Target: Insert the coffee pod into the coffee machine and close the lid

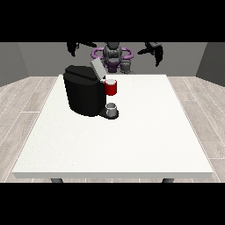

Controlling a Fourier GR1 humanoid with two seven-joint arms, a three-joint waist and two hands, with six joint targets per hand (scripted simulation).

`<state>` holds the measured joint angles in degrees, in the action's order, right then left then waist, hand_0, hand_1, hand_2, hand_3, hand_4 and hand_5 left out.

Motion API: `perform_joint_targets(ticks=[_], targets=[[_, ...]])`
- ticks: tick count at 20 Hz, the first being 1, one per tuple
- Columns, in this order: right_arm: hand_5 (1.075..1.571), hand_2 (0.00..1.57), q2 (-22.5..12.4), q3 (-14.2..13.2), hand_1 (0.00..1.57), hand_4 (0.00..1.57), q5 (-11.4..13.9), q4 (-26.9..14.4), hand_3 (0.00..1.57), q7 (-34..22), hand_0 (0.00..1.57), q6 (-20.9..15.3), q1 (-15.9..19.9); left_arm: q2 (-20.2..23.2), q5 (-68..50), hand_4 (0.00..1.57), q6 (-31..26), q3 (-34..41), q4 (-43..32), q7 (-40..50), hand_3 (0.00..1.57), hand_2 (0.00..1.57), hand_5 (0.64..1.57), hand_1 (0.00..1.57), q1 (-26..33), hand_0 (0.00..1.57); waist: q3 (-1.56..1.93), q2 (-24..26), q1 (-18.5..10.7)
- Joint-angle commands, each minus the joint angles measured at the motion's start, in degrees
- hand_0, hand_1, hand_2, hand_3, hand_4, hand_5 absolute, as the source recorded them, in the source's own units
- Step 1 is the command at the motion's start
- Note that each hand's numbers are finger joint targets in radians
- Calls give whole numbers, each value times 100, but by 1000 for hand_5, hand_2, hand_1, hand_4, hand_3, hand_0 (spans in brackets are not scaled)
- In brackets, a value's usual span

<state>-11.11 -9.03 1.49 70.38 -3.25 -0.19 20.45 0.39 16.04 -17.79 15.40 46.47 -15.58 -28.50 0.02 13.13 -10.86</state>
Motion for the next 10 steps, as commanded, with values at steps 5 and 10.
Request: perform_joint_targets(ticks=[5, 10], targets=[[1571, 0, 230, -266, 0, 129, -461, -457, 0, -369, 0, -86, 652, -36, -422, 383, 78, -362, 902, 111, 0, 0, 1571, 0, 441, 0, -1, -508, -169], [1571, 0, 23, -441, 0, 65, -489, -1037, 0, -34, 0, -33, 835, -38, -774, 346, -42, -602, 1822, 877, 0, 0, 1571, 0, 419, 0, 1, -808, -343]])
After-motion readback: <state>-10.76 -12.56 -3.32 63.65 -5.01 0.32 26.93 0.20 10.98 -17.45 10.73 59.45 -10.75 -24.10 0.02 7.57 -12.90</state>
